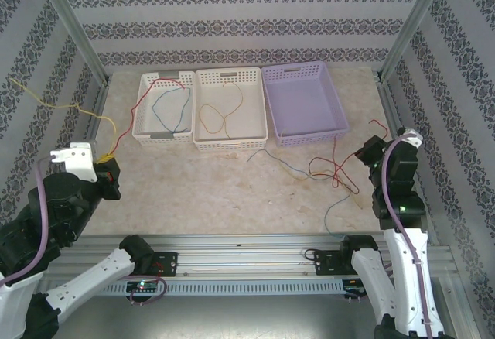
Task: Untangle the cables
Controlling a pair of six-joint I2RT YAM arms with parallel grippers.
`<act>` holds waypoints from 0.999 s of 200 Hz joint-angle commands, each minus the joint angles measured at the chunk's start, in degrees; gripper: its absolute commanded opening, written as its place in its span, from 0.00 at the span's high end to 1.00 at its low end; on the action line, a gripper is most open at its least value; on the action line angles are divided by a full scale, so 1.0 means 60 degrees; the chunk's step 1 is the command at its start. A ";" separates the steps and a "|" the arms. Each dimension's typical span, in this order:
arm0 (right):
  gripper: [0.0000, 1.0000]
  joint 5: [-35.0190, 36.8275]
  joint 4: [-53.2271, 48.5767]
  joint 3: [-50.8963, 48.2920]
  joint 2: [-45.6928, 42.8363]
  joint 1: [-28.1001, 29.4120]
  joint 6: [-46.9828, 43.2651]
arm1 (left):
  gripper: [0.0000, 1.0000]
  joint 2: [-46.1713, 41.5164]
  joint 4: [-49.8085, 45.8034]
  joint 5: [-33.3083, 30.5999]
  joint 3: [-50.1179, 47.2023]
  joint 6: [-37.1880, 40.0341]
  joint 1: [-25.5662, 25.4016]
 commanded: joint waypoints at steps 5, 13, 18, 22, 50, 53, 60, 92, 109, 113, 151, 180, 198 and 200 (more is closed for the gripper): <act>1.00 -0.1448 0.0882 -0.0320 0.0156 0.0002 0.0173 | 1.00 0.0394 0.0437 0.0847 -0.0081 -0.0142 0.0134; 1.00 -0.1893 0.1078 -0.0359 0.0254 0.0014 0.0137 | 1.00 0.0528 0.0554 0.1095 -0.0109 -0.0188 0.0138; 1.00 -0.2202 0.1167 -0.0360 0.0353 0.0031 0.0118 | 1.00 0.0590 0.0665 0.1275 -0.0149 -0.0222 0.0144; 1.00 -0.2438 0.1256 -0.0360 0.0440 0.0054 0.0107 | 1.00 0.0634 0.0770 0.1454 -0.0202 -0.0252 0.0143; 1.00 -0.3458 0.1113 -0.0180 0.1434 0.0648 -0.0305 | 1.00 0.0933 0.1427 0.2479 -0.0467 -0.0520 0.0145; 1.00 -0.3463 0.1066 -0.0160 0.1553 0.0765 -0.0369 | 1.00 0.0950 0.1503 0.2620 -0.0510 -0.0558 0.0145; 1.00 -0.3455 0.0999 -0.0141 0.1810 0.1064 -0.0546 | 1.00 0.0994 0.1728 0.2903 -0.0627 -0.0667 0.0138; 0.90 -0.3180 0.1121 -0.0197 0.2528 0.2417 -0.0961 | 1.00 0.1385 0.2491 0.4347 -0.1130 -0.1213 0.0143; 0.77 -0.3287 0.1346 -0.0243 0.2680 0.2908 -0.1139 | 1.00 0.1414 0.2801 0.4715 -0.1399 -0.1422 0.0145; 0.74 -0.3296 0.1368 -0.0229 0.2716 0.3002 -0.1192 | 1.00 0.1396 0.2879 0.4810 -0.1488 -0.1471 0.0145; 0.50 -0.3818 0.1749 -0.0135 0.2909 0.3521 -0.1483 | 1.00 0.1407 0.3523 0.5691 -0.2240 -0.1973 0.0142; 0.41 -0.4975 0.2506 -0.0047 0.2971 0.3945 -0.1256 | 1.00 0.1494 0.4272 0.6430 -0.2970 -0.2498 0.0123; 0.38 -0.5737 0.2899 0.0150 0.3138 0.4411 -0.1105 | 1.00 0.1505 0.4674 0.6691 -0.3239 -0.2718 0.0104; 0.37 -0.5775 0.2921 0.0181 0.3158 0.4504 -0.1110 | 1.00 0.1508 0.4707 0.6696 -0.3254 -0.2747 0.0102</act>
